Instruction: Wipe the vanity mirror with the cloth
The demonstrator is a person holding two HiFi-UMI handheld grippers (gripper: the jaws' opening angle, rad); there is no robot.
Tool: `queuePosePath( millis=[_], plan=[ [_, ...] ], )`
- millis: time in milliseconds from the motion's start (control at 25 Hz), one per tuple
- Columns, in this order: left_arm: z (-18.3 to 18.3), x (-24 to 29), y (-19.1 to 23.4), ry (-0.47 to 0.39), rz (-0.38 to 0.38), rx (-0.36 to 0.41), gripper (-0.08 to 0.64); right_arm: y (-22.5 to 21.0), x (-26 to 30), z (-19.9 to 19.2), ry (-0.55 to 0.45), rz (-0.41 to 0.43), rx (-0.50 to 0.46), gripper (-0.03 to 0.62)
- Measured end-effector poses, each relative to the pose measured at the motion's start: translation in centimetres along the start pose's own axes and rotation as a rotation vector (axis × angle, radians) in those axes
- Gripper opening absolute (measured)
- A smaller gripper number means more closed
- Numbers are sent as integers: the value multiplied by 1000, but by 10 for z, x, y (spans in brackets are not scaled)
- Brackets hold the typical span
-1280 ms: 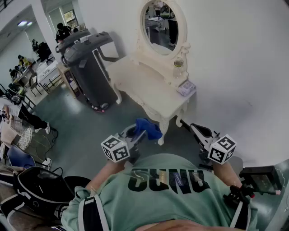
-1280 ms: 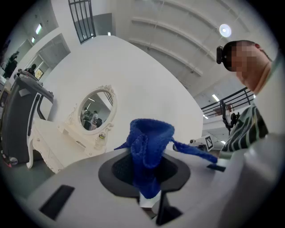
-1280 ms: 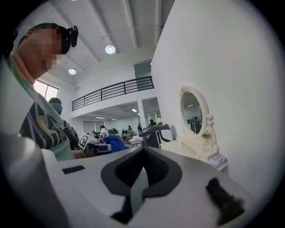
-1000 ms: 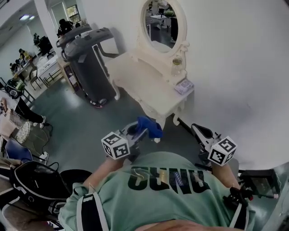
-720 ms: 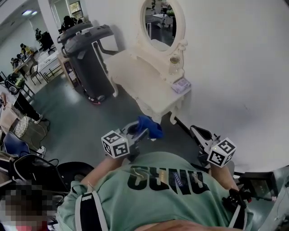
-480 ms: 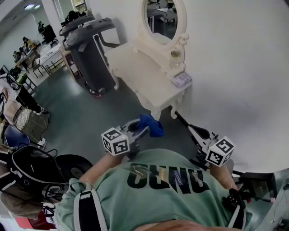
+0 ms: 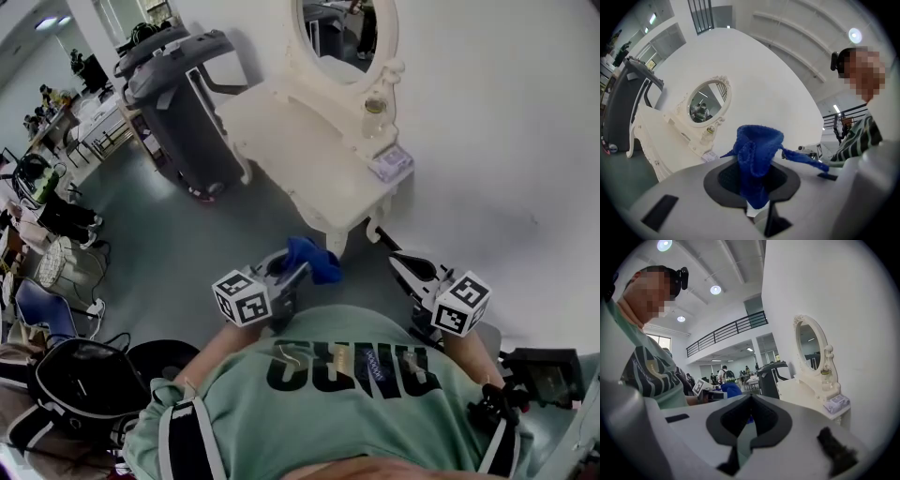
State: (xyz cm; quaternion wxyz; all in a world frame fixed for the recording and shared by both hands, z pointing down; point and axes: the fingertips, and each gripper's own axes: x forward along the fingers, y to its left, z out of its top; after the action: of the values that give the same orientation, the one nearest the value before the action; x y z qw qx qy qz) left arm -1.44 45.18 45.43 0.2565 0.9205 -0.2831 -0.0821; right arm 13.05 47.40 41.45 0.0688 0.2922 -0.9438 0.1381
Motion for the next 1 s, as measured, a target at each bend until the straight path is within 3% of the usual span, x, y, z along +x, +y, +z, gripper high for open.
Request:
queuePosePath(
  millis=[160,480,680,880,1000],
  plan=[
    [39,15,73,14,-69,29,84,-32,71,24,-6,-59,-11,12],
    [163,51,211,57,-204,68,84,-94,216,115,-38,-158,-17,12],
    [198,100,270,72,-230,63,84,-144,254,124,11,-193,3,12],
    [215,159,306,79,-179,95,84,-205,243,132,3,-223,29,12],
    [243,207,326,57,-82,198,84,-249,231,151,-22,-170,2,12]
  ],
)
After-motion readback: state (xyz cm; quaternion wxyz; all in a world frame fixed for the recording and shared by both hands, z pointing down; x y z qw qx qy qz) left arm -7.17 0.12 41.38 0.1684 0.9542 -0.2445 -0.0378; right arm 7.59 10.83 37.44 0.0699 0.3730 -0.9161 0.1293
